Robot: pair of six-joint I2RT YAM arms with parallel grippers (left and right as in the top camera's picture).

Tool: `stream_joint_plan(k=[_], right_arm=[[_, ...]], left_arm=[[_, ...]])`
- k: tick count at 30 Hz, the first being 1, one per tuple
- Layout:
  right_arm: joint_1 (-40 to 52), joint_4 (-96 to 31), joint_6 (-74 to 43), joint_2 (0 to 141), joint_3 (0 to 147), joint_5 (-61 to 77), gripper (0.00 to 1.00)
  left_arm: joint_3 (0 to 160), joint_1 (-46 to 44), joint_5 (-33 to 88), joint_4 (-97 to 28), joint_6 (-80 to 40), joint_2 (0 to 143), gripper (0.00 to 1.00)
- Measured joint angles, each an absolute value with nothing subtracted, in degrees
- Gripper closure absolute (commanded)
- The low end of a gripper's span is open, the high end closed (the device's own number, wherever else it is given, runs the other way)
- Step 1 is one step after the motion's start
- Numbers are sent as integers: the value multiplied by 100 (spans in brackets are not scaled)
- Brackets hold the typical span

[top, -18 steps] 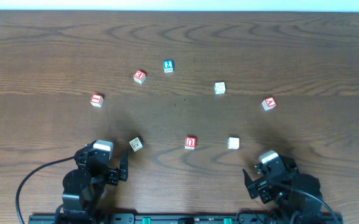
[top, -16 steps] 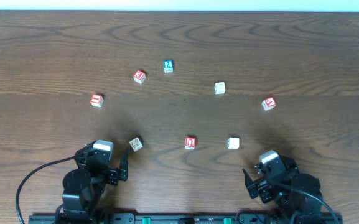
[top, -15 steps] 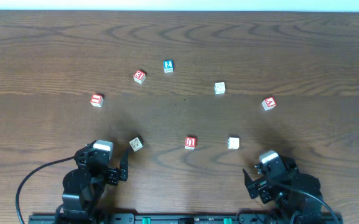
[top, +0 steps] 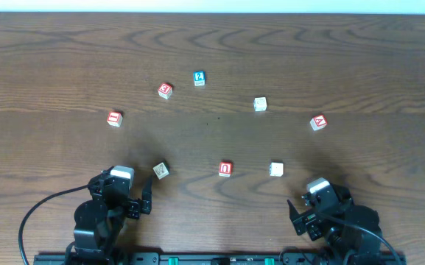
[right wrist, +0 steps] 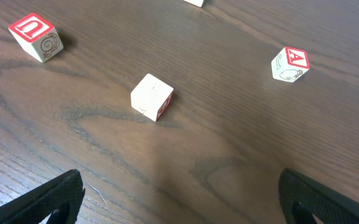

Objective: Spell out Ai2
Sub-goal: 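Move the left gripper over the red-lettered I block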

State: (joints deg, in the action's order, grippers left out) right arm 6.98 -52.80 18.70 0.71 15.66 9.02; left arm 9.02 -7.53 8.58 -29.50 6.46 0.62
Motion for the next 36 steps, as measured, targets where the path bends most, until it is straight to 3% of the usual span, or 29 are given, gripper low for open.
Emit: stream_joint_plan(k=[27,36], right_arm=[[698,-5282,1870,71,1566,902,1],[698,-5277,1870,69,1562,906,1]], left_arm=[[875,-753,790,-2521,582,64,5],[869,-749,-91,-1826,-738,757,5]])
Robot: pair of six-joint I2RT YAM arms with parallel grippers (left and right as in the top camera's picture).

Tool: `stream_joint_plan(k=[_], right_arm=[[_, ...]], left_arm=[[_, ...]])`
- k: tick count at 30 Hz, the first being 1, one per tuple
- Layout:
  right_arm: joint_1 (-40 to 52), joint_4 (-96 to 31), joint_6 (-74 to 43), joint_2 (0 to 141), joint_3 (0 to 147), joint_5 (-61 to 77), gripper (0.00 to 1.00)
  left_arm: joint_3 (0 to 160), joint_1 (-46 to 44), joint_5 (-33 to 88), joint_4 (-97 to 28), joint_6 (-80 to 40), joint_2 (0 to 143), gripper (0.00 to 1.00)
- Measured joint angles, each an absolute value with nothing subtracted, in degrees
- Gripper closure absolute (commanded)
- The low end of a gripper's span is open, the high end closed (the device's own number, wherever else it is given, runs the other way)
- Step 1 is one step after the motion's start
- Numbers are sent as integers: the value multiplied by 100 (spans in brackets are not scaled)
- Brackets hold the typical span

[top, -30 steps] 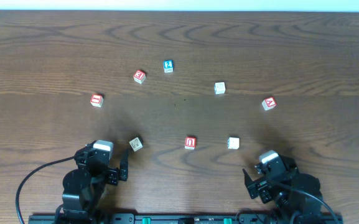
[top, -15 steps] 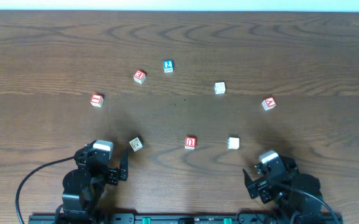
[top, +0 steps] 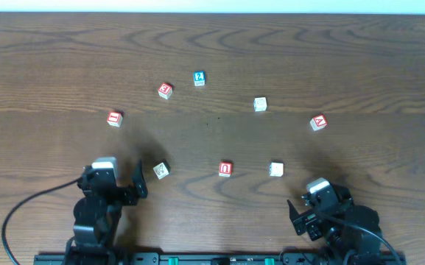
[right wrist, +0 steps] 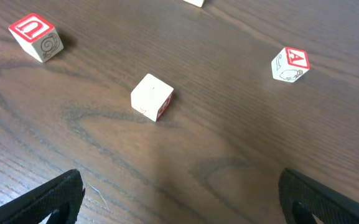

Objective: Spell out Ai2
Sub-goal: 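Move the left gripper over the red-lettered I block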

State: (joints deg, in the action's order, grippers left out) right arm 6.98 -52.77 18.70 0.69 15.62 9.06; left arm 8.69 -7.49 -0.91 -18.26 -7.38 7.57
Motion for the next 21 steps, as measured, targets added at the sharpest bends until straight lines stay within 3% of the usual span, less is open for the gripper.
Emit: stream_joint_plan(k=[6,15,21], right_arm=[[698,-5269,1872,67,1557,915,1],[696,-5266,1872,56,1551,919,1],[696,-5264,1872,62,1546,917,1]], left_arm=[[1210,-735,-742,-1260,-1608,2598,5],[3745,-342,-864,-1892,-2364,6040,4],[5050,-274,-679,-2196,-2062,7432,5]])
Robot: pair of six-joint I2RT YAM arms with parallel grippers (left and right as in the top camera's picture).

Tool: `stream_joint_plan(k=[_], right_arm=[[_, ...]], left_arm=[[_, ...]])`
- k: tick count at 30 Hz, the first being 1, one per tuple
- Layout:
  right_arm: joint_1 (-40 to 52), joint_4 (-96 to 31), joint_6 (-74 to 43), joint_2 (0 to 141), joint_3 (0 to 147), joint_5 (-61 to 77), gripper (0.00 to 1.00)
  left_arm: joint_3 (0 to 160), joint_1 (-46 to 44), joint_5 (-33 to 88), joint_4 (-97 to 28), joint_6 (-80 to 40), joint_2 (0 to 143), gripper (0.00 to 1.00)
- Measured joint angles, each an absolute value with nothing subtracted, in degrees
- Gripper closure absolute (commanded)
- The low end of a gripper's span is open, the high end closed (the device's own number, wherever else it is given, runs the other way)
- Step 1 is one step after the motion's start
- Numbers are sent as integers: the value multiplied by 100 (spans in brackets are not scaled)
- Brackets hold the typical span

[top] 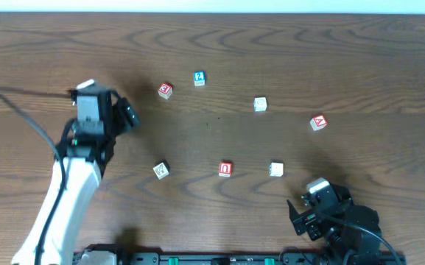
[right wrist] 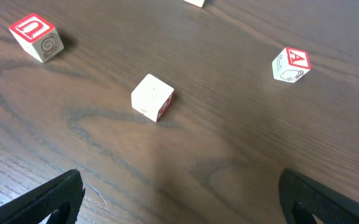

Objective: Spell out Ai2
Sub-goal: 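Move the left gripper over the red-lettered I block, then lower the left gripper and grasp the I block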

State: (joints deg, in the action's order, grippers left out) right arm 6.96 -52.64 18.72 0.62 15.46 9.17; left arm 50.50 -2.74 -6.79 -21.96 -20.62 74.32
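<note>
The red A block [top: 317,122] [right wrist: 290,64] lies at the right of the table. At the back sits the blue 2 block [top: 199,77]. My left gripper [top: 126,115] reaches out over the left side, jaws apparently open, above the place of a red-letter block that it now hides. Low at the front right, my right gripper [top: 298,216] [right wrist: 182,199] stands open with only bare wood between its fingers.
Other blocks are scattered about: a red one [top: 166,90] beside the blue 2, a white one [top: 260,104], a red U block [top: 225,168] [right wrist: 35,36], a plain white one [top: 275,169] [right wrist: 152,96], and a pale one [top: 160,170] at front left.
My left arm has gone from the front left, near the pale block, out to the left-middle of the table, over the red-letter block there. The right arm and all visible blocks are unmoved.
At first both arms sat folded at the front edge, grippers open. The left one then shifted slightly left and up. Now it is stretched out over the red-letter block on the left. The right arm has stayed put throughout.
</note>
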Motion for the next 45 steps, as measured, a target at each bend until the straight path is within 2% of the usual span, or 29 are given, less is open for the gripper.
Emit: stream_joint_plan(k=[6,18,23,31,40,45], right_arm=[[696,-5264,1872,62,1546,917,1],[696,-5264,1872,62,1546,919,1],[696,-5264,1872,62,1546,919,1],[696,-5264,1872,62,1546,917,1],[696,-5264,1872,62,1546,917,1],[696,-5264,1872,62,1546,917,1]], left_arm=[[5299,-272,-298,-2305,-934,7717,4],[5299,-213,-95,-2655,16,8152,5],[5299,237,443,-2724,113,8757,4],[5382,819,600,-2751,305,9017,5],[6678,847,602,-3529,967,10119,5],[7402,843,600,-4034,1345,10744,0]])
